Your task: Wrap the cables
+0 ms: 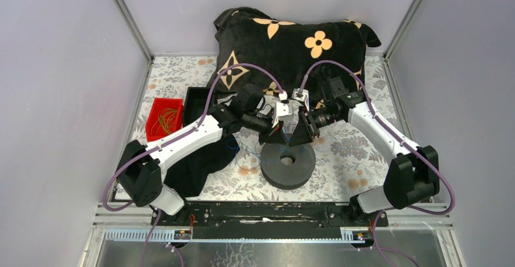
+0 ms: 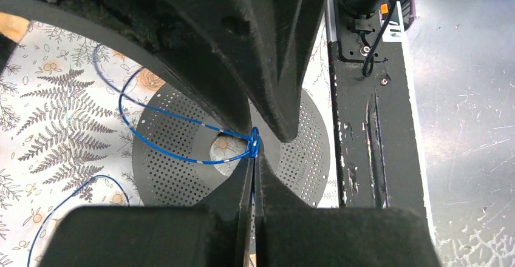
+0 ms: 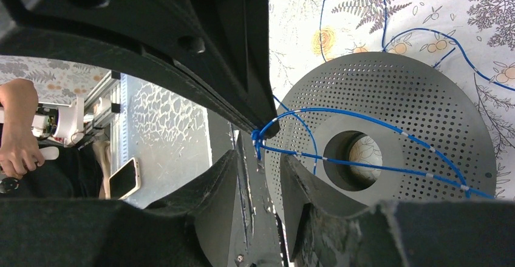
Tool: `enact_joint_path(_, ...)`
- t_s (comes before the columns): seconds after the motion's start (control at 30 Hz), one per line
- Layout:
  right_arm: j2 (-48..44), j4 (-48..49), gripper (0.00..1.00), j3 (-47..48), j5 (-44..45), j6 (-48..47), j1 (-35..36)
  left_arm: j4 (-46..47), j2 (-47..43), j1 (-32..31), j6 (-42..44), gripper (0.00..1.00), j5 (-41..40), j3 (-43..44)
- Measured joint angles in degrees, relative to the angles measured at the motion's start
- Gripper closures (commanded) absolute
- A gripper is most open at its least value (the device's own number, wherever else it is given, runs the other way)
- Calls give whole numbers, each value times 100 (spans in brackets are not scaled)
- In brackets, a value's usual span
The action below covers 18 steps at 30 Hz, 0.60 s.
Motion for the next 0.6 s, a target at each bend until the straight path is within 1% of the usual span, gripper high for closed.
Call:
enact_joint_path(0.3,79,107,65,2,-74,114,0,2,0,0,22,100,96,-7)
enact_joint_path(0.6,96,103,79,39,-87,125,0,7,0,0,68,100,142,-81)
